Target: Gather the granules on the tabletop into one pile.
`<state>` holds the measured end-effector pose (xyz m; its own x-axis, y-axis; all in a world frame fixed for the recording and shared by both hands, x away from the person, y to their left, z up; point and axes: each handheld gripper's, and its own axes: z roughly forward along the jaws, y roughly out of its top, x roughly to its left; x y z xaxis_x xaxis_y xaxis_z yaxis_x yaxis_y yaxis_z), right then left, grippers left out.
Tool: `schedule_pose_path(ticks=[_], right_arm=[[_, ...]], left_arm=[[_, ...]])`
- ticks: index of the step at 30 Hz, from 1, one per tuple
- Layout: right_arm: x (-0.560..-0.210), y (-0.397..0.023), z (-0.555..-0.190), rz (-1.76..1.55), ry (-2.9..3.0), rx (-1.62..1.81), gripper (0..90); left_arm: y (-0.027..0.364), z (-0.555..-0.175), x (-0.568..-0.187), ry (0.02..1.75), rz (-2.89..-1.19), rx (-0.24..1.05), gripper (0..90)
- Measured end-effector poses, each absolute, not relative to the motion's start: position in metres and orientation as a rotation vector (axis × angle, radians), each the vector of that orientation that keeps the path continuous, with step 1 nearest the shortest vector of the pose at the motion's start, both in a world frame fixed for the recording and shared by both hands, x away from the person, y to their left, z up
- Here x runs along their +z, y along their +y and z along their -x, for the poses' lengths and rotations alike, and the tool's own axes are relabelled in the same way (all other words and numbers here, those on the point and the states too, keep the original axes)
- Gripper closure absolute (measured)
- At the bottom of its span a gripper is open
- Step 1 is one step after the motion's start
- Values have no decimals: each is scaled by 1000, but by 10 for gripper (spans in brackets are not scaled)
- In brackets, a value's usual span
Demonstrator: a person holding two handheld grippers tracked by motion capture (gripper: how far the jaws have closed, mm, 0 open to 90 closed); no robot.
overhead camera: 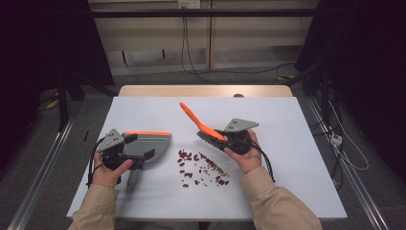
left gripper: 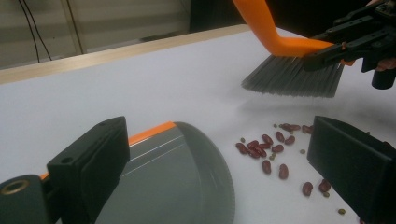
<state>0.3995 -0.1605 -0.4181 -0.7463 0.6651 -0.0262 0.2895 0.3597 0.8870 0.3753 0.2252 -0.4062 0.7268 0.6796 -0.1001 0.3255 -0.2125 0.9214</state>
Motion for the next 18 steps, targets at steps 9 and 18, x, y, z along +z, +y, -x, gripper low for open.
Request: schedule_pose_path(ticks=[9,18], right_arm=[[-418,-157,-415,-737,2283,1382,708],[-422,-152,-425,-700,2322,1396,708]], left_arm=[[229,-375,-408,795,-1812,387,56],[232,-374,-410,810,-1813,378,50]])
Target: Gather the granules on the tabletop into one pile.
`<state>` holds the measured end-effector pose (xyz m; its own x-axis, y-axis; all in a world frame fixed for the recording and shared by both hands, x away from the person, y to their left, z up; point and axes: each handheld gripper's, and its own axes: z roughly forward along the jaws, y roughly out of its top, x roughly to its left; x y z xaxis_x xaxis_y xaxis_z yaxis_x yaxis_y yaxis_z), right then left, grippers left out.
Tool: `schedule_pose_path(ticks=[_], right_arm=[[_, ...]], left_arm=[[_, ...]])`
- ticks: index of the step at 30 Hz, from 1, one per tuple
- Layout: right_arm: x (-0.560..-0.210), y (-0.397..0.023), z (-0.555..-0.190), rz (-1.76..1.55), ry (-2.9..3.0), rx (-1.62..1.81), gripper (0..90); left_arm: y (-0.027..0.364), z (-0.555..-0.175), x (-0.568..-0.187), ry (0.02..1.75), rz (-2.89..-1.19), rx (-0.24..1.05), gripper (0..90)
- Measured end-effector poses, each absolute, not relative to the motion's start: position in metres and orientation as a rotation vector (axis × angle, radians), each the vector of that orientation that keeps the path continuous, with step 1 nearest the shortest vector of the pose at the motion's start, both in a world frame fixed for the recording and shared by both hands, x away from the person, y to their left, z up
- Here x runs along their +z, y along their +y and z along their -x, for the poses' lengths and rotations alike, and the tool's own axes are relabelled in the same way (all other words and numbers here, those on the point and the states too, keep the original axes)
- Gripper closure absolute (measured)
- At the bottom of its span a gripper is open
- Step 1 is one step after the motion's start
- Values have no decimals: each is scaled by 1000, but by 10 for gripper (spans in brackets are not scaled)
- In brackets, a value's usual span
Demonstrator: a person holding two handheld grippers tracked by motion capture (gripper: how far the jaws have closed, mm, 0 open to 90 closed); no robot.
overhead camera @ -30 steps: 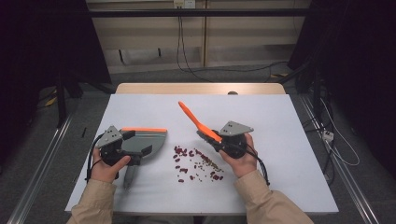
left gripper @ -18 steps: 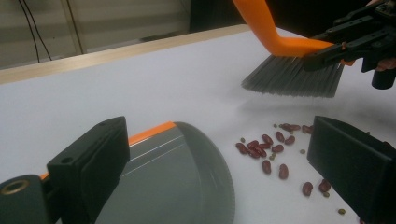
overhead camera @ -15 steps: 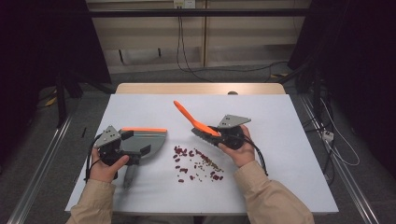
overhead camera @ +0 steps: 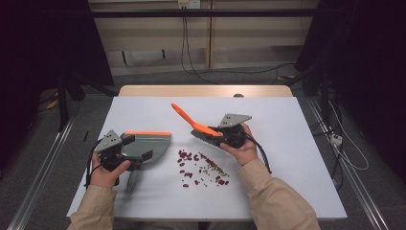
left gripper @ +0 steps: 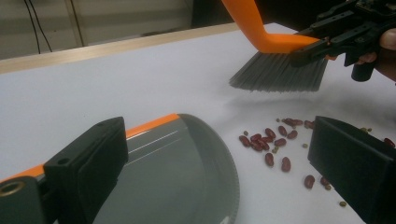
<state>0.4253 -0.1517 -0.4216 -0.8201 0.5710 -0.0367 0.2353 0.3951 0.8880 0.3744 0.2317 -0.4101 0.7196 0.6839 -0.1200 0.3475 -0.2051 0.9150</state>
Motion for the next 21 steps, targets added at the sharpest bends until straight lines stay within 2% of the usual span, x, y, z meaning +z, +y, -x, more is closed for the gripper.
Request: schedule_pose_path(ticks=[21], right_arm=[[-430,-134,-443,-616,2383,1441,709]], left_arm=[[239,-370,-413,831,-1818,366,50]])
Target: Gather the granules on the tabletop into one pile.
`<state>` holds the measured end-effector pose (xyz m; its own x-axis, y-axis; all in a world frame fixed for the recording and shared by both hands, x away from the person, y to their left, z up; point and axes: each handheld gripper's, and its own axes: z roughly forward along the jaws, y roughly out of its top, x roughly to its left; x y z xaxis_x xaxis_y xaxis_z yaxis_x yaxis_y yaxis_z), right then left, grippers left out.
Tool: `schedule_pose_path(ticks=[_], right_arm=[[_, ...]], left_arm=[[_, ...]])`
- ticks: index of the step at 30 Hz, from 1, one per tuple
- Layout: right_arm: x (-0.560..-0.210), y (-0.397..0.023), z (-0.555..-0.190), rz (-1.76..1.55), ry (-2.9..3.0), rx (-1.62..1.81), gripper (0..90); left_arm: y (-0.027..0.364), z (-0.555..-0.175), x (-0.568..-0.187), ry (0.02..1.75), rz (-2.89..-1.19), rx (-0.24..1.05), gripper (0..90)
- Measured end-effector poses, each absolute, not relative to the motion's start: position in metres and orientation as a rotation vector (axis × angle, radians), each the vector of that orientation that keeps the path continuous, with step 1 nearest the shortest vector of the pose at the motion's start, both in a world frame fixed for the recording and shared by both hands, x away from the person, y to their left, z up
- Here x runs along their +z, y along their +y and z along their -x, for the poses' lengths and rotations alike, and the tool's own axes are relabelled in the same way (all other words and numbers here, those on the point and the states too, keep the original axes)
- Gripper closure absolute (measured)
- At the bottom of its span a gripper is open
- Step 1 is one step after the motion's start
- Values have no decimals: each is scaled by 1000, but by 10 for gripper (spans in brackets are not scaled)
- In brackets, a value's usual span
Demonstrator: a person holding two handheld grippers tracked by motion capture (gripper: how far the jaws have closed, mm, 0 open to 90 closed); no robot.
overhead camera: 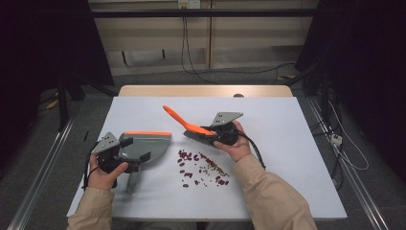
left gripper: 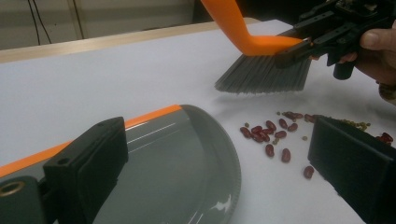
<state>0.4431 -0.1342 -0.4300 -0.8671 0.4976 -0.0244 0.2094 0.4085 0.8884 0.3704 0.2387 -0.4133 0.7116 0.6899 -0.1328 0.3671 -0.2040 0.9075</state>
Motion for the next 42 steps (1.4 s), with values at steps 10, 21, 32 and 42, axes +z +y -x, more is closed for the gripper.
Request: schedule_pose_path(ticks=[10,21,32,42], right_arm=[[-436,-122,-447,-558,2420,1449,708],[-440,-107,-447,-432,2473,1441,707],[-440,-107,-436,-320,2533,1435,702],[-440,-110,-426,-265,2570,1457,700]], left_arm=[[242,-369,-414,838,-1818,369,50],[245,-369,-416,848,-1818,368,50],[246,-370,-416,854,-1821,370,50],[246,-370,-417,858,-1820,371,50]])
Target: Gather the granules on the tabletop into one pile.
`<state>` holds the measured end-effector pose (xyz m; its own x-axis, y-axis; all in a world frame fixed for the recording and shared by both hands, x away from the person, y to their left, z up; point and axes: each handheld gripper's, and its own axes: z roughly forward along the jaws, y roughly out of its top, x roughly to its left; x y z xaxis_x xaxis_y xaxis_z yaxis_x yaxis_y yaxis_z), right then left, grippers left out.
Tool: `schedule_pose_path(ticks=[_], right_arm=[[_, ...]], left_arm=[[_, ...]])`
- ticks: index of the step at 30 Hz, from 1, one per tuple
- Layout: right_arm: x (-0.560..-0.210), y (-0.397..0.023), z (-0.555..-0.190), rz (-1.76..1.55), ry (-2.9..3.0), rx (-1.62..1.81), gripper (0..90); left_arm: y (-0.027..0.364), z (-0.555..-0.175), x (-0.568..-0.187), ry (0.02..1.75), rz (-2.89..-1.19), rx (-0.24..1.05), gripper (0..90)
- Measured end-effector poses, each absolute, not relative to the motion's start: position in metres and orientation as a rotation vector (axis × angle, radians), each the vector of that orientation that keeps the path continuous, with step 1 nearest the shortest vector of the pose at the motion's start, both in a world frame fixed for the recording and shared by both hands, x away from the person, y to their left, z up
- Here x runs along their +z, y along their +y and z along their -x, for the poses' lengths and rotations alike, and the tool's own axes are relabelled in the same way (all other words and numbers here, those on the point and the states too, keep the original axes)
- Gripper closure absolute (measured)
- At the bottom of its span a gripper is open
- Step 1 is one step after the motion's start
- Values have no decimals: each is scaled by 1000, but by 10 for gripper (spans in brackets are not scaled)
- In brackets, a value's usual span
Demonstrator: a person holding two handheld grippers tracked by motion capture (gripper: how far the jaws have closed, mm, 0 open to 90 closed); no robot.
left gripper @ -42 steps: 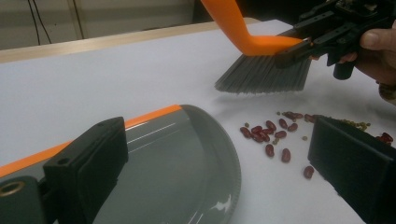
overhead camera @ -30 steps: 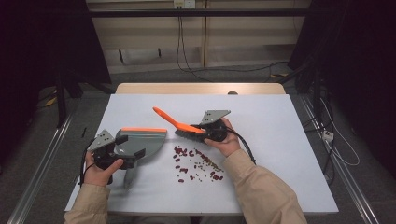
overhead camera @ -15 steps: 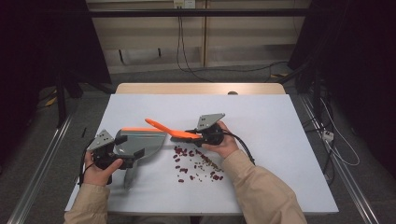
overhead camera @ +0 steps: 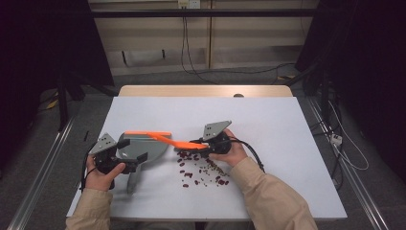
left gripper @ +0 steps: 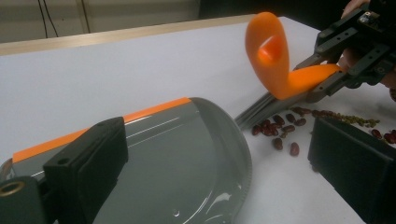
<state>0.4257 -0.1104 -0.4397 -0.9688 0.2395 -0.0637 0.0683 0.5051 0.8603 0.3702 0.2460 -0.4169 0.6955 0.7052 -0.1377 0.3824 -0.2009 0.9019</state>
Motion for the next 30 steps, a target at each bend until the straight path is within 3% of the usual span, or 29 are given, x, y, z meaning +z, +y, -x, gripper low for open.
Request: schedule_pose_path(ticks=[30], right_arm=[[-436,-119,-398,-215,2623,1452,699]], left_arm=[[243,-370,-417,856,-1820,371,50]])
